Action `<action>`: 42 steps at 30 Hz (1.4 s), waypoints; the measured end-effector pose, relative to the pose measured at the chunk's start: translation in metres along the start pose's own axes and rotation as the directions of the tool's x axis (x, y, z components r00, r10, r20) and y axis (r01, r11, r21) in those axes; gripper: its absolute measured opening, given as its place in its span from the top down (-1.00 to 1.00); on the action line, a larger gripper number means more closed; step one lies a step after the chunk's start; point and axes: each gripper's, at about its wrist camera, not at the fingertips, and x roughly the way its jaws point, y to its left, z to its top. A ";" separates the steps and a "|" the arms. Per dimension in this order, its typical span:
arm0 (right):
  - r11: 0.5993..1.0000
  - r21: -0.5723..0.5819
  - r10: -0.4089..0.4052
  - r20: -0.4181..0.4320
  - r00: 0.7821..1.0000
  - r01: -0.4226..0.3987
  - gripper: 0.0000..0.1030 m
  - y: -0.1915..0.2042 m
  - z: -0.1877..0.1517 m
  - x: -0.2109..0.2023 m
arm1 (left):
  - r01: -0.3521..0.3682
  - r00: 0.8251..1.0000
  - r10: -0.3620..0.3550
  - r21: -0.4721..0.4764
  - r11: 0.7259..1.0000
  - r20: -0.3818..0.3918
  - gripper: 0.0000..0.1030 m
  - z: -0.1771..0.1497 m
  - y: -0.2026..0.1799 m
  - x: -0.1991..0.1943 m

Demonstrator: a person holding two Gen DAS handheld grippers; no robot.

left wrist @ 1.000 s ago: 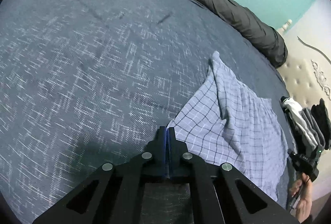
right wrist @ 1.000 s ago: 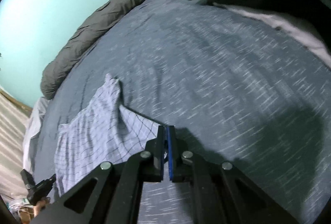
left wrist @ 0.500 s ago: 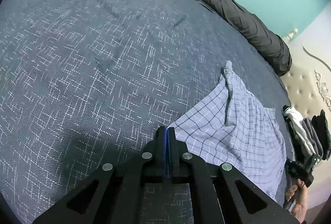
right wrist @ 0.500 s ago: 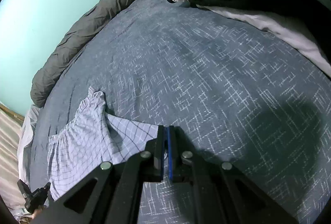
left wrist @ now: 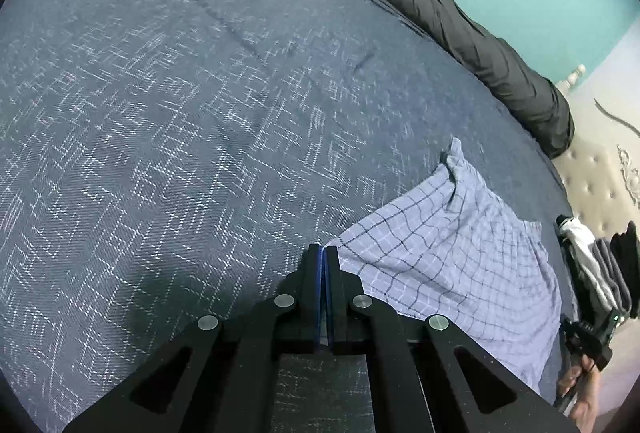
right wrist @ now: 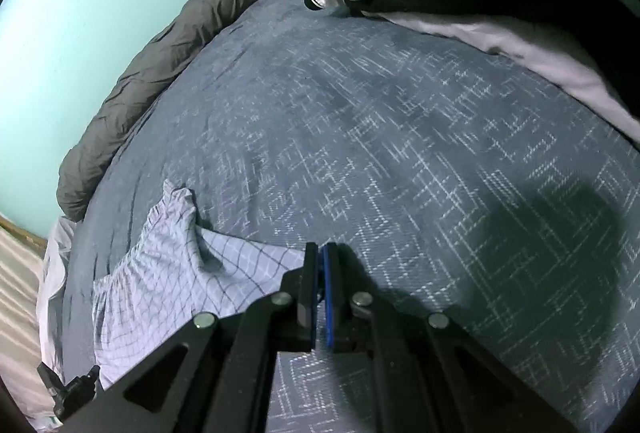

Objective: Fold clothes

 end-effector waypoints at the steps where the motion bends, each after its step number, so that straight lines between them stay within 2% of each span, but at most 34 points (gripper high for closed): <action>1: 1.000 -0.006 -0.003 -0.001 1.000 0.003 0.96 0.001 -0.001 0.000 | 0.001 1.000 -0.001 0.000 1.000 -0.010 0.98 0.000 0.000 0.001; 5: 1.000 0.000 -0.002 -0.018 1.000 0.002 0.96 0.002 -0.002 0.003 | -0.018 1.000 0.018 -0.009 1.000 -0.019 0.95 0.003 0.003 -0.001; 10: 1.000 0.013 -0.001 -0.013 1.000 0.001 0.88 0.005 0.000 0.000 | -0.052 0.998 0.051 0.007 0.999 0.026 0.80 0.014 -0.002 -0.016; 11: 1.000 0.013 -0.001 -0.012 1.000 0.002 0.83 0.006 0.001 -0.001 | -0.048 0.998 0.048 0.013 0.999 0.033 0.77 0.018 -0.005 -0.016; 12: 1.000 0.009 -0.002 -0.002 1.000 0.002 0.78 0.008 0.002 -0.003 | -0.045 0.998 0.045 0.019 0.999 0.039 0.65 0.021 -0.008 -0.017; 13: 1.000 0.002 0.001 0.009 1.000 -0.001 0.60 0.011 0.003 -0.006 | -0.041 0.998 0.040 0.028 0.999 0.044 0.51 0.025 -0.013 -0.016; 14: 1.000 -0.005 0.009 0.021 1.000 -0.009 0.36 0.015 0.004 -0.009 | -0.032 0.999 0.030 0.049 0.998 0.044 0.46 0.028 -0.020 -0.013; 15: 1.000 -0.017 0.016 0.031 0.999 -0.016 0.30 0.020 0.005 -0.012 | -0.018 0.999 0.015 0.068 0.998 0.042 0.45 0.031 -0.026 -0.009; 18: 0.995 -0.073 0.064 0.019 0.998 -0.063 0.29 0.038 0.008 -0.012 | 0.007 1.000 -0.011 0.133 0.991 0.027 0.45 0.039 -0.052 0.006; 22: 0.979 -0.169 0.109 -0.030 0.994 -0.113 0.28 0.068 0.018 -0.001 | 0.026 1.000 -0.027 0.164 0.986 0.002 0.45 0.043 -0.071 0.028; 26: 0.964 -0.244 0.081 -0.118 0.990 -0.108 0.29 0.081 0.033 0.024 | 0.009 1.000 -0.006 0.184 0.983 -0.019 0.45 0.041 -0.076 0.041; 31: 0.927 -0.371 -0.031 -0.210 0.977 -0.050 0.29 0.093 0.030 0.051 | 0.006 1.000 -0.002 0.185 0.983 -0.019 0.45 0.040 -0.072 0.040; 42: 0.874 -0.485 -0.064 -0.204 0.977 -0.044 0.29 0.120 0.010 0.056 | 0.014 1.000 -0.011 0.169 0.985 -0.014 0.45 0.043 -0.072 0.034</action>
